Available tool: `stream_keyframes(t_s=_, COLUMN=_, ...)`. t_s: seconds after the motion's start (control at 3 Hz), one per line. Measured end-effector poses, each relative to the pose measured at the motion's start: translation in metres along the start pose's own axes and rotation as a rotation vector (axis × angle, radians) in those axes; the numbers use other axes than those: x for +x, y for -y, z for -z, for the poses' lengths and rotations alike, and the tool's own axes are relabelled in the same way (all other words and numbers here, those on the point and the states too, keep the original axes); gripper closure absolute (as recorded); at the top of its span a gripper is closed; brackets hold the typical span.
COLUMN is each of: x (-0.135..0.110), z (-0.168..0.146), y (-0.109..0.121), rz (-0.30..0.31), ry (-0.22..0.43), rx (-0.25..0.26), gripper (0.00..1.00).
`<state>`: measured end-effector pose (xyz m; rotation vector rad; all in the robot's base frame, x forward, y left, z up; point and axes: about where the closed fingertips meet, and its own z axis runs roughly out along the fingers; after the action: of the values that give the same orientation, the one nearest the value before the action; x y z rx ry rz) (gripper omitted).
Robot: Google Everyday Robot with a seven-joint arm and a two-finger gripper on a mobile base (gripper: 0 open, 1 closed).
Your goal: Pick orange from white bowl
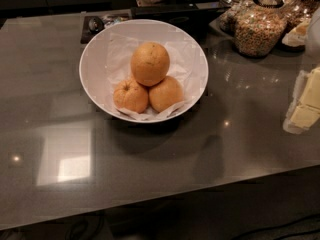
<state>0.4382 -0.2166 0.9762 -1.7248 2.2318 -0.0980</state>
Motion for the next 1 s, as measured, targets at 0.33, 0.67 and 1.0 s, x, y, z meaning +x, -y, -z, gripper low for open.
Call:
stream_keyframes(t_s=0.33, x=-0.001, z=0.000, y=0.001, rz=0.001, ry=0.003, rx=0.002, gripper=0.00)
stream_keyframes(t_s=0.67, x=-0.015, z=-0.007, y=0.007, rz=0.027, ry=0.022, rx=-0.050, gripper=0.00)
stream_keyframes(t_s=1.0, x=-0.023, z=-0.018, y=0.011, rz=0.064, ry=0.001, rx=-0.090, gripper=0.00)
